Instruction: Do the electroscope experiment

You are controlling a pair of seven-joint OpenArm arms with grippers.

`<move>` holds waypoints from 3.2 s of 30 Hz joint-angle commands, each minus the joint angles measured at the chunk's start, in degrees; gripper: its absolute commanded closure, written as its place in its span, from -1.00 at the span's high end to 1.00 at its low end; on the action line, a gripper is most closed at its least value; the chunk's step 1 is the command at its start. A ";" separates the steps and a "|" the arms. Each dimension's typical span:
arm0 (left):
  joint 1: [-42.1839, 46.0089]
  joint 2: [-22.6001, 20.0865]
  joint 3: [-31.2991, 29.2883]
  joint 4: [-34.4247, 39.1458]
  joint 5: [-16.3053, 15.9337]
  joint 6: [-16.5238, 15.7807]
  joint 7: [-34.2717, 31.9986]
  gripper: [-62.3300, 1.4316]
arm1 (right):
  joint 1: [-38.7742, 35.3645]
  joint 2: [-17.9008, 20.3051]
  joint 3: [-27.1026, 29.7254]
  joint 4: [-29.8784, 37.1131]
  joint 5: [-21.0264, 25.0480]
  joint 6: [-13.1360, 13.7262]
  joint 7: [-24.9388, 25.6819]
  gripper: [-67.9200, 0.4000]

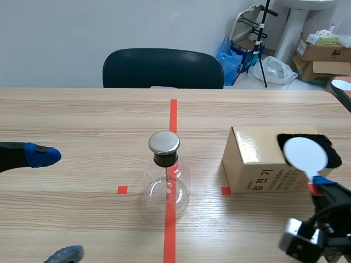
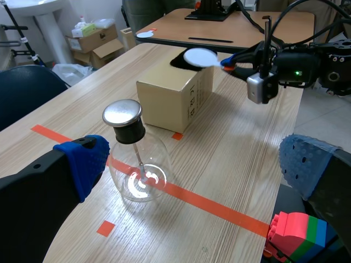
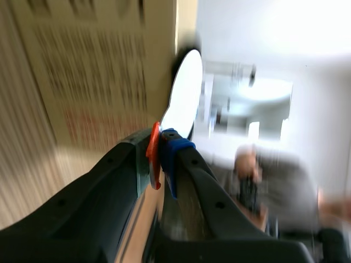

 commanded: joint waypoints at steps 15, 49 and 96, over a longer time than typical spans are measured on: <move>-0.02 0.28 0.28 0.22 -0.68 -0.09 -0.76 1.00 | -1.64 -0.59 -0.55 2.49 1.11 2.89 -4.87 -0.96; -0.02 0.28 0.28 0.22 -0.68 -0.09 -0.55 1.00 | -1.79 -2.01 -0.83 3.17 0.42 2.80 -11.17 -0.96; -0.02 0.28 0.28 0.22 -0.70 -0.09 -0.59 1.00 | -1.86 -3.56 -1.55 4.22 -1.07 3.13 -11.41 -0.96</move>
